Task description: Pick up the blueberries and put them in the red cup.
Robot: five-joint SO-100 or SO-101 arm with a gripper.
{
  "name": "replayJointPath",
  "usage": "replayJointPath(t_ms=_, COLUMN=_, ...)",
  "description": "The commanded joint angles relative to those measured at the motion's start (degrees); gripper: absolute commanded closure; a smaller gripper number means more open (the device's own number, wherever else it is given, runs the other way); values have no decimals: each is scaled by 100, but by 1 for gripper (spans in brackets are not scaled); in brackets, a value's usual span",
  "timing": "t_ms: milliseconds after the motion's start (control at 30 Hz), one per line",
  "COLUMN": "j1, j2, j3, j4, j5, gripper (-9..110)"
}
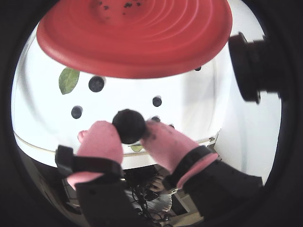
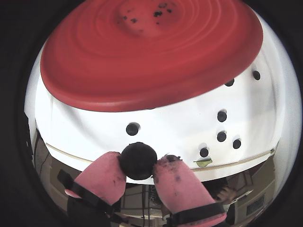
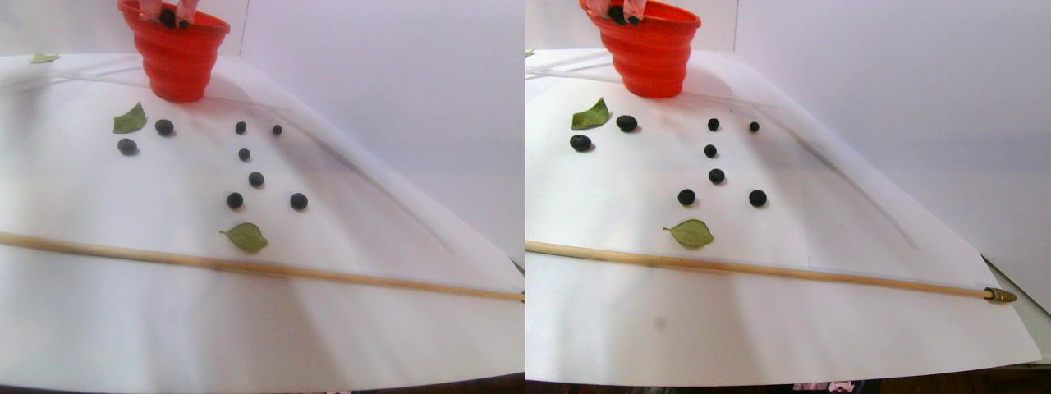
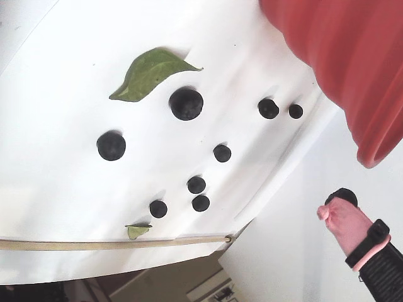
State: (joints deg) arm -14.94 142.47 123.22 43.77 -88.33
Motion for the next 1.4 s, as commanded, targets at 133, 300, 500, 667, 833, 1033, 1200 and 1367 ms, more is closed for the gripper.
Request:
replayJointPath(t_ms=133, j1=-79, j2=18, j3=-809, j4=281, j5=35, gripper=91)
replayJointPath(t_ms=300, j1=-97, j2=-149, j3=-1143, j4=396, j5=53, gripper=91)
replayJointPath(t_ms=500, j1=-97, j2=-387, j3=-1564, j4=422, j5=62, gripper=91)
replayJointPath(t_ms=667, j1=-62, j2=-633, j3=-1890, j4=352, j5=35, gripper=91)
replayJointPath(t_ms=833, j1=-62, j2=-809, j3=-2206, j4=272, j5=9, gripper=91)
replayJointPath(t_ms=1033, j1=-44, j2=-844, j3=-2250, j4=105, j5=18, gripper=88)
replayJointPath(t_ms=1200, j1=-26, j2=-756, j3=-2188, j4=149, j5=26, gripper=86)
replayJointPath(t_ms=1367, j1=-26, j2=-624, j3=-2180, j4=501, j5=70, gripper=86)
